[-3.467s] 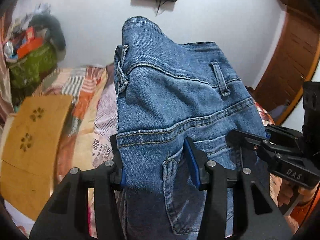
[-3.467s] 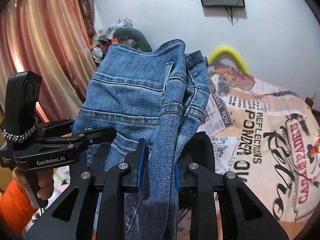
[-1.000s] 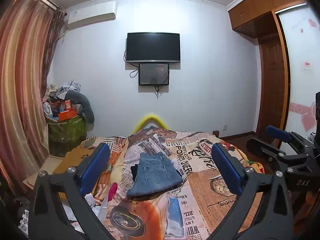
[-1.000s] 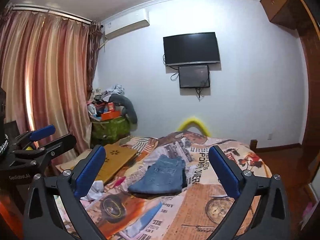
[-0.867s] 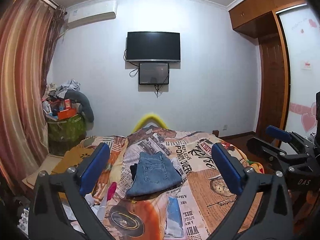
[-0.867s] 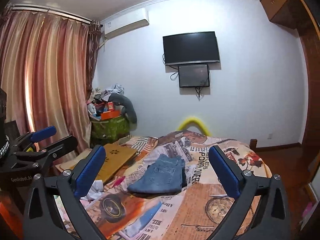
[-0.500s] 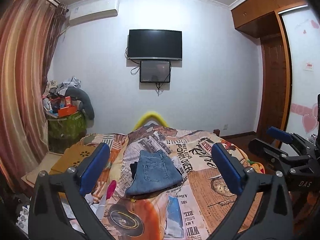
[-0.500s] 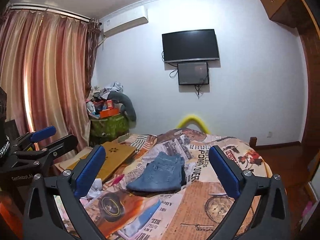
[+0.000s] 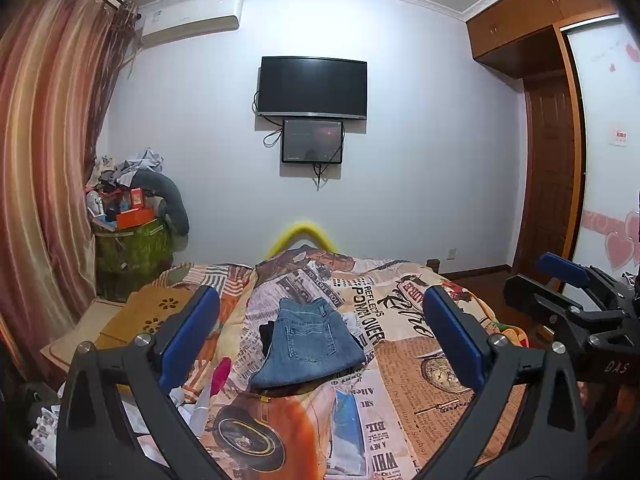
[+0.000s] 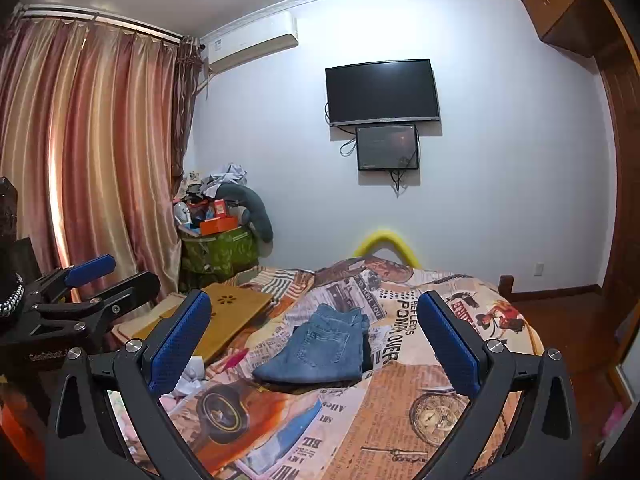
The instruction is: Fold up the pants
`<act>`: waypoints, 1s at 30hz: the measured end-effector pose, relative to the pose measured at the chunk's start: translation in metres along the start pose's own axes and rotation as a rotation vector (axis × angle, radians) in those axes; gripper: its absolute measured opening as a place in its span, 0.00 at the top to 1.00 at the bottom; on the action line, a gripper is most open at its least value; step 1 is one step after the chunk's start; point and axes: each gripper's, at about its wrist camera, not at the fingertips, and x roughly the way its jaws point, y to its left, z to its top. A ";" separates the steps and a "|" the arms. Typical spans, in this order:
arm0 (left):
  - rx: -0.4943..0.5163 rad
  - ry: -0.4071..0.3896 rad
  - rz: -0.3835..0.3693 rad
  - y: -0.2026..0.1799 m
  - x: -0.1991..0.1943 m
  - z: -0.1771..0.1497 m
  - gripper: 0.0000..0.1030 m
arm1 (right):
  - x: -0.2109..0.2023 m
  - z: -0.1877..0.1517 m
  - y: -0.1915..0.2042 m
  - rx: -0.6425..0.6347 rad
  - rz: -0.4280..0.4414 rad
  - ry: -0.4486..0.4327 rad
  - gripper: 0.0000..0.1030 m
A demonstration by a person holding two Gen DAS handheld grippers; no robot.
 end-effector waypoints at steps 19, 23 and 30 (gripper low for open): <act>-0.008 0.004 -0.012 -0.002 -0.001 -0.002 0.00 | -0.003 0.003 0.000 -0.014 0.009 -0.002 0.01; -0.005 0.002 -0.020 -0.002 -0.002 -0.002 0.00 | -0.004 0.004 -0.001 -0.013 0.009 -0.004 0.01; -0.005 -0.005 -0.029 -0.003 -0.005 -0.002 0.00 | -0.006 0.003 -0.002 -0.010 0.009 -0.008 0.01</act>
